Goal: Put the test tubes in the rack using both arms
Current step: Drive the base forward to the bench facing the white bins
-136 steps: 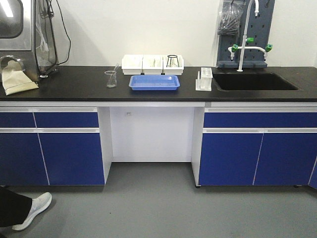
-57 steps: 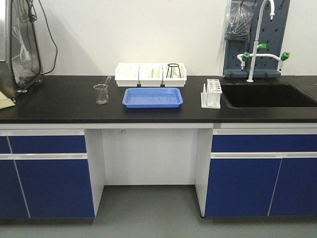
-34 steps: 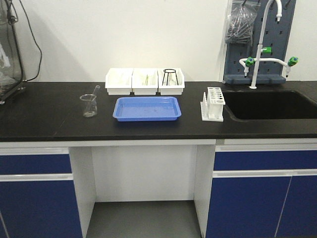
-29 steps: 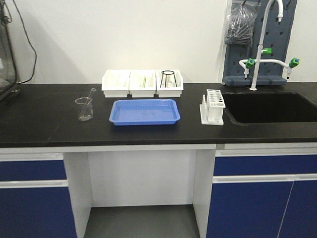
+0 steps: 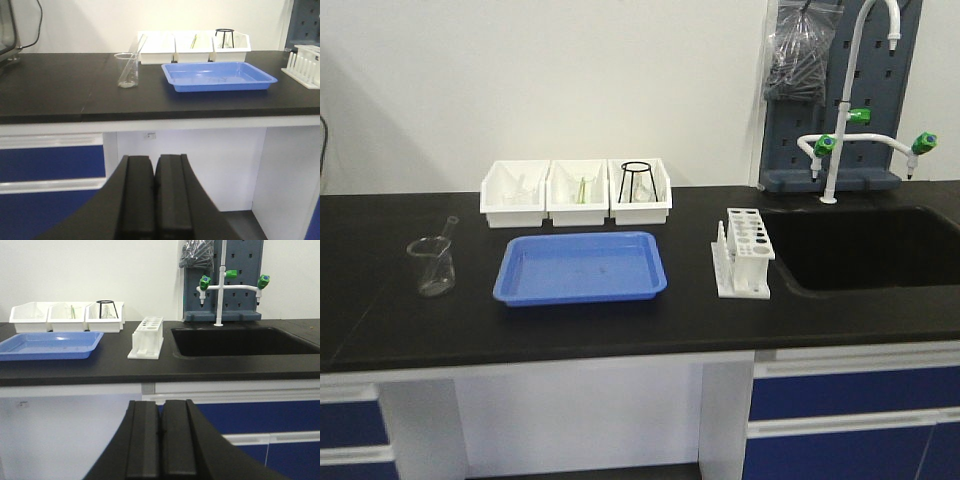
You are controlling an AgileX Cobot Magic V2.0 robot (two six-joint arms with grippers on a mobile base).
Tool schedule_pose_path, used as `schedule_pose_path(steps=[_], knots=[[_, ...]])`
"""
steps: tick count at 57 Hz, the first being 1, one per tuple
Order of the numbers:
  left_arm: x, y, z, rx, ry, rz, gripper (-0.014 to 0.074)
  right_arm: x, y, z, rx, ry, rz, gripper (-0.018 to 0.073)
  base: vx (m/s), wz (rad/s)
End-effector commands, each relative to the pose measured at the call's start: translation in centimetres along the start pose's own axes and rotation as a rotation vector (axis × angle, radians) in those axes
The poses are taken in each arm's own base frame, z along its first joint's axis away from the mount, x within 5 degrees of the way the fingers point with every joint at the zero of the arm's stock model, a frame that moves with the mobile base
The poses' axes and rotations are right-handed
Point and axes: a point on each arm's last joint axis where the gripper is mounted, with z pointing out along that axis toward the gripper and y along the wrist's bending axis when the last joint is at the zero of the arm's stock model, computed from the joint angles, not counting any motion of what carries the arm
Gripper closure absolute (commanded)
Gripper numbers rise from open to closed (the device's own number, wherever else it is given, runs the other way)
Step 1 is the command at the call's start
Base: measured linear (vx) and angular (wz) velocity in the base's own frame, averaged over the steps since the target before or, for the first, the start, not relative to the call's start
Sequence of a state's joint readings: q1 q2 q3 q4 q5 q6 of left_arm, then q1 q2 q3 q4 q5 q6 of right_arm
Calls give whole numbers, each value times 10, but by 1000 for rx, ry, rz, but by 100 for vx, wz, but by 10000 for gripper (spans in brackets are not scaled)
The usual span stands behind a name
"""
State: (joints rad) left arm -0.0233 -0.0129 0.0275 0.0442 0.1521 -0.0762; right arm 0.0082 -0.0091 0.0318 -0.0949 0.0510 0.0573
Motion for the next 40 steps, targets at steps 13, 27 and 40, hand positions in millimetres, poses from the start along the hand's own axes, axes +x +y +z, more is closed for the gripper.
schedule_pose_path(steps=[13,27,40], knots=[[-17,-1,-3,8,-115,-8,601,-4,1,-1,-6,-80,-10,568,44,-2],[-17,-1,-3,8,-115,-8,601,-4,1,-1,-6,-80,-10,568,43,6],[-17,-1,-3,8,-115,-8,601,-4,1,-1,-6,-80,-10,568,40,11]])
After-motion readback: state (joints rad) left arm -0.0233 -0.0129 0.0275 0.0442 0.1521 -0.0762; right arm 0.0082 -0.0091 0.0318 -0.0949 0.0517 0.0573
